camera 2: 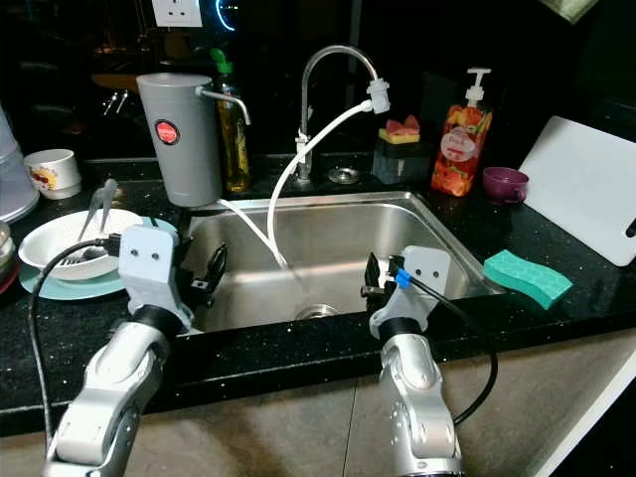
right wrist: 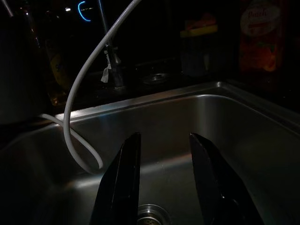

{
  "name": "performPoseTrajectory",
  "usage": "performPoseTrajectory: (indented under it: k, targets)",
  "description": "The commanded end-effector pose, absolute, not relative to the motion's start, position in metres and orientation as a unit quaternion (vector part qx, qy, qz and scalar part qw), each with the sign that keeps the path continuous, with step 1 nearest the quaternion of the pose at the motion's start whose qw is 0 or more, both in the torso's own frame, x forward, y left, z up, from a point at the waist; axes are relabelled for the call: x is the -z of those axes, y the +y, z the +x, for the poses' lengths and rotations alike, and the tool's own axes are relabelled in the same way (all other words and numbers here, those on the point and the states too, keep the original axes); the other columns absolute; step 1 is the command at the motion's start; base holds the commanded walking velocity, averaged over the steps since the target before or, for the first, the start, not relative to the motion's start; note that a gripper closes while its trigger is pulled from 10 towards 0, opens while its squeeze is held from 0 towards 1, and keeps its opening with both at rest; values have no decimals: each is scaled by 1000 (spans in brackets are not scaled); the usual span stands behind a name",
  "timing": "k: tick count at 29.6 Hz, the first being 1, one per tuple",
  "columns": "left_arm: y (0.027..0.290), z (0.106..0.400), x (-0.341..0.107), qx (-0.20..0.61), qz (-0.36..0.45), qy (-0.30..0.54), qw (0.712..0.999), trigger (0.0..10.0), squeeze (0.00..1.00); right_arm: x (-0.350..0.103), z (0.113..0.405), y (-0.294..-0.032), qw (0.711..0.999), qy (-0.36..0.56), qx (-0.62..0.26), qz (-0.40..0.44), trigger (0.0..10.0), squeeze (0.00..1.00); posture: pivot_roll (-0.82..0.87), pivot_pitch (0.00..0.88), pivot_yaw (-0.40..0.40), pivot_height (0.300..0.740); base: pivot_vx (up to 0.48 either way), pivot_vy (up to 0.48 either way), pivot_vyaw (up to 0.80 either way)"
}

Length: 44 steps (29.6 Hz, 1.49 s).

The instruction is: Kitchen organization

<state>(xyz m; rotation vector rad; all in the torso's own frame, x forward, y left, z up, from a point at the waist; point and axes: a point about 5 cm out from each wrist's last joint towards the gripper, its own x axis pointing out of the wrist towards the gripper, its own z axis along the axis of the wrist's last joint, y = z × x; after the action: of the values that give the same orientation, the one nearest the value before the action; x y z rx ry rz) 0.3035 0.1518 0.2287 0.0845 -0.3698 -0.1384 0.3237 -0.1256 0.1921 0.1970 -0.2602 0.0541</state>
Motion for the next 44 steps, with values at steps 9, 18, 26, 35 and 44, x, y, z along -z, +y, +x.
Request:
performPoseTrajectory:
  k: [9, 18, 26, 35, 44]
  targets:
    - [149, 304, -228, 73, 49, -184, 979, 10000, 0, -192, 325, -126, 986, -128, -25, 101, 10000, 0, 168, 52, -56, 740, 0, 0, 0]
    - [148, 305, -228, 73, 47, -187, 979, 10000, 0, -193, 326, -126, 986, -130, -27, 101, 10000, 0, 168, 45, -59, 740, 0, 0, 0]
    - [148, 305, -229, 72, 48, -188, 978, 10000, 0, -194, 327, -126, 986, -131, -28, 101, 10000, 0, 173, 38, -59, 740, 0, 0, 0]
    - [149, 305, -229, 72, 49, -189, 978, 10000, 0, -194, 327, -125, 986, -132, -31, 100, 10000, 0, 172, 33, -61, 740, 0, 0, 0]
    - [148, 305, -229, 73, 48, -189, 978, 10000, 0, -195, 328, -126, 986, -133, -29, 98, 10000, 0, 170, 33, -61, 740, 0, 0, 0]
